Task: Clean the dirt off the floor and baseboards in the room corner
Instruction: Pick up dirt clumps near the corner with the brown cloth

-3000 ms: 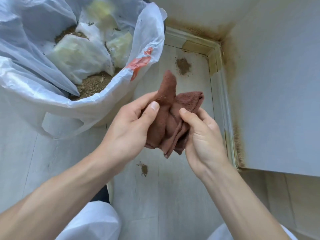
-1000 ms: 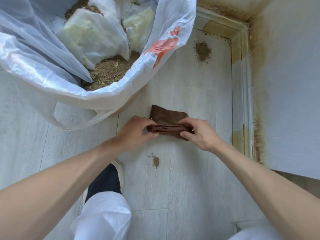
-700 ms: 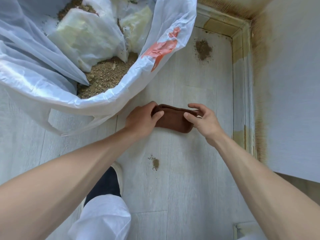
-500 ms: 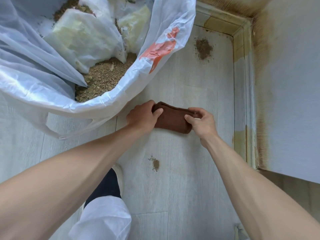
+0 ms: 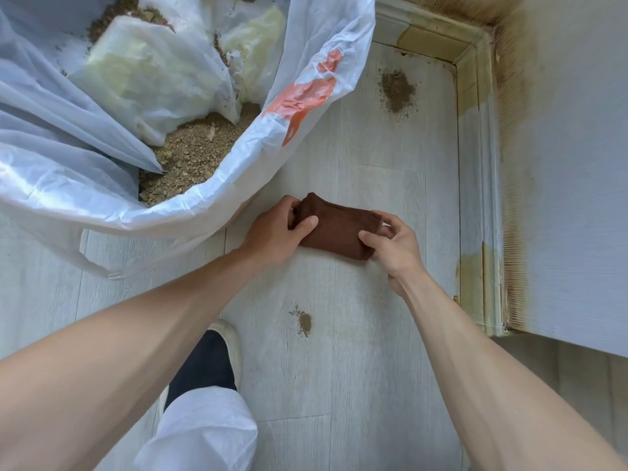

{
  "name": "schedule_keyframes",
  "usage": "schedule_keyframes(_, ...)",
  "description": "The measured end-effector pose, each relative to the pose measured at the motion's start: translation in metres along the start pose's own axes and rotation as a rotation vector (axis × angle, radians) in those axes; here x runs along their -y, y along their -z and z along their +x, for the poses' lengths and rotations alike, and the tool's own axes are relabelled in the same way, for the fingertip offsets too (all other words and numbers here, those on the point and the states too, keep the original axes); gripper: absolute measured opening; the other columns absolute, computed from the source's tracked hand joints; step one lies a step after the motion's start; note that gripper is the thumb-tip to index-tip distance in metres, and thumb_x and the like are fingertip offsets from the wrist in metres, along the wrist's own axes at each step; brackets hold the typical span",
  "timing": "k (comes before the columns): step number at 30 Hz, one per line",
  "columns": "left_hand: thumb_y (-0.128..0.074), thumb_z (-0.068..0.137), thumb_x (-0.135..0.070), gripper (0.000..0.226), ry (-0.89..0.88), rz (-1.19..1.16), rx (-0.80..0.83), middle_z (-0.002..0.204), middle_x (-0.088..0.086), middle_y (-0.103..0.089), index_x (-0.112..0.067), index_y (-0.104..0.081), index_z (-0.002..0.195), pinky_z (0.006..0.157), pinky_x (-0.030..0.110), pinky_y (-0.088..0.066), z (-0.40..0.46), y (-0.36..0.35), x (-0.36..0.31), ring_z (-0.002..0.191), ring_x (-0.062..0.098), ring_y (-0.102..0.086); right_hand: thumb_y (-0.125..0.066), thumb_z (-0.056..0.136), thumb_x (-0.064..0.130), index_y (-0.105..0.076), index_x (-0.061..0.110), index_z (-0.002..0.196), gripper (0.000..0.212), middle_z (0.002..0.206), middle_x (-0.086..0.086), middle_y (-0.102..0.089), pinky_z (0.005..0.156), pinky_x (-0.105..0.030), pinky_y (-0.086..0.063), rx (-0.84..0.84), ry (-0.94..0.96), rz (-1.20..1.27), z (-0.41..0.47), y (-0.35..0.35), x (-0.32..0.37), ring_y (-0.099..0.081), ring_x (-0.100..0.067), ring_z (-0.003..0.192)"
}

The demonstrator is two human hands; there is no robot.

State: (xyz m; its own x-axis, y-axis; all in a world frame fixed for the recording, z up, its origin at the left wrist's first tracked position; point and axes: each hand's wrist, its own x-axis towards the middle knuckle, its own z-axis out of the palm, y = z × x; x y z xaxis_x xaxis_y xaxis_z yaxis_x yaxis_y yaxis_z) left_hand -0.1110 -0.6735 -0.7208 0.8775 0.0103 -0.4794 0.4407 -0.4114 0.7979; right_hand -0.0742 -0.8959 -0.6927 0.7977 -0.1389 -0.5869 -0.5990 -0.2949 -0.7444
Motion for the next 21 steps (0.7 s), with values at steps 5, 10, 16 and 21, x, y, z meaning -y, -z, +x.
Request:
schedule_keyframes(5,-0.058,0.102,-0.042,0.029,-0.005,0.073,-0.034,0.103,0.002,-0.069,-0.015,-0.059,0.113,0.086,0.042,-0.053,0.002,0.002,0.001,0.095,0.021,-0.065,-0.074,0.092,0.008,-0.066,0.022,0.119,0.031,0.098,0.006,-0.067,0.087,-0.023,-0.056,-0.048,0.154,-0.187,0.005,-0.002,-0.002,-0.066,-0.013,0.099)
schedule_keyframes(10,-0.055,0.101,-0.047,0.029,0.074,0.205,-0.101,0.086,-0.004,-0.062,-0.019,-0.055,0.102,0.079,0.04,-0.053,0.009,0.0,-0.002,0.088,0.023,-0.063,-0.074,0.093,0.018,-0.067,0.026,0.12,0.028,0.09,0.009,-0.063,0.094,-0.038,-0.057,-0.136,0.167,-0.29,0.01,-0.009,-0.004,-0.067,-0.015,0.094)
schedule_keyframes(16,-0.056,0.101,-0.048,0.029,0.093,0.191,-0.115,0.085,-0.004,-0.062,-0.019,-0.054,0.099,0.078,0.041,-0.053,0.012,0.0,-0.002,0.088,0.024,-0.063,-0.077,0.092,0.033,-0.056,0.023,0.137,0.05,0.112,0.004,-0.067,0.101,-0.033,-0.052,-0.113,0.107,-0.202,0.003,-0.012,-0.008,-0.066,-0.013,0.109)
schedule_keyframes(21,-0.05,0.104,-0.048,0.026,0.05,0.227,-0.107,0.079,-0.01,-0.053,-0.023,-0.048,0.097,0.071,0.037,-0.045,0.012,-0.001,-0.007,0.086,0.023,-0.06,-0.075,0.092,0.014,-0.062,0.028,0.133,0.045,0.101,0.004,-0.069,0.1,-0.037,-0.056,-0.101,0.127,-0.184,0.002,-0.006,-0.015,-0.069,-0.015,0.105)
